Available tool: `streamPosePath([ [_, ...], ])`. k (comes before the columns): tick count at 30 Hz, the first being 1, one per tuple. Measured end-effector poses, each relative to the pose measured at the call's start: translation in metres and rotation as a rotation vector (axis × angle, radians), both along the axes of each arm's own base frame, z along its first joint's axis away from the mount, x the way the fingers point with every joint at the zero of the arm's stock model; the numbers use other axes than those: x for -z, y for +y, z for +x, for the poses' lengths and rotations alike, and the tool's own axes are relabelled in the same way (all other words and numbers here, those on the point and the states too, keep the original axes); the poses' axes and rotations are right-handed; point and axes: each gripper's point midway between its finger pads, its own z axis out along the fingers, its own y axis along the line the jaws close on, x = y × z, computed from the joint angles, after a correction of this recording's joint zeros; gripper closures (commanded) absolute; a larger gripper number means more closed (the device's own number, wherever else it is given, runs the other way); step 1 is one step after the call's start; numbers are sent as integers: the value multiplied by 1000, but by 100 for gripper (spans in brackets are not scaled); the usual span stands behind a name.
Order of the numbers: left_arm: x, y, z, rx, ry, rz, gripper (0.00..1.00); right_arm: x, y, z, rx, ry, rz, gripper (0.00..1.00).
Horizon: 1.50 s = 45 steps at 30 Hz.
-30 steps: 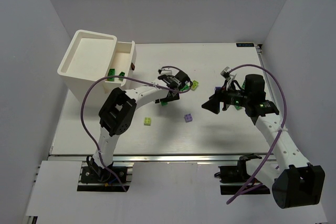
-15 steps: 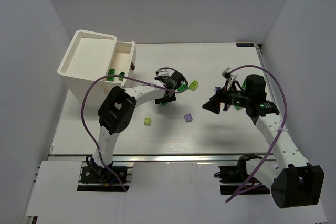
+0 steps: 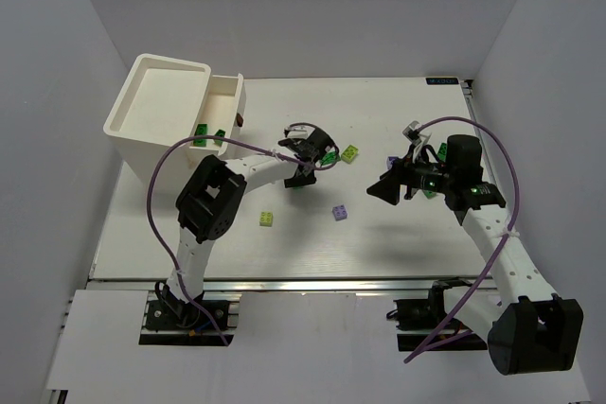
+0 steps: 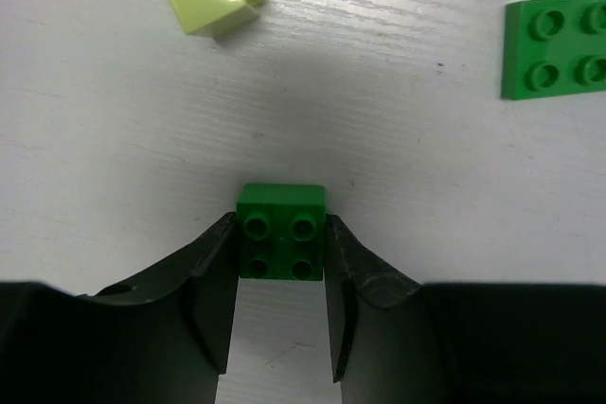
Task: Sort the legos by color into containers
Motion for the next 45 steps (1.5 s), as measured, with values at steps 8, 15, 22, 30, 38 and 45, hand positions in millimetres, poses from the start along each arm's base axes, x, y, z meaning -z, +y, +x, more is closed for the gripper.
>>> streamPosePath([
  [8,-65,-15,1,184,-84,-54,100,-1,-1,0,-2,3,9,26],
  [15,-245,4,7,245,-402,-145,100,-1,-1,-1,-5,4,13,27],
  [22,-331,81,18,97,-551,-5,98,4,-1,-1,-6,15,14,27],
  [30,-289,154,36,-9,-399,213,89,8,-1,0,-9,27,17,28],
  [38,-268,188,47,-54,-327,272,57,7,-3,1,-8,25,20,27],
  [45,-242,199,47,-51,-265,269,40,10,-3,3,-13,29,17,24],
])
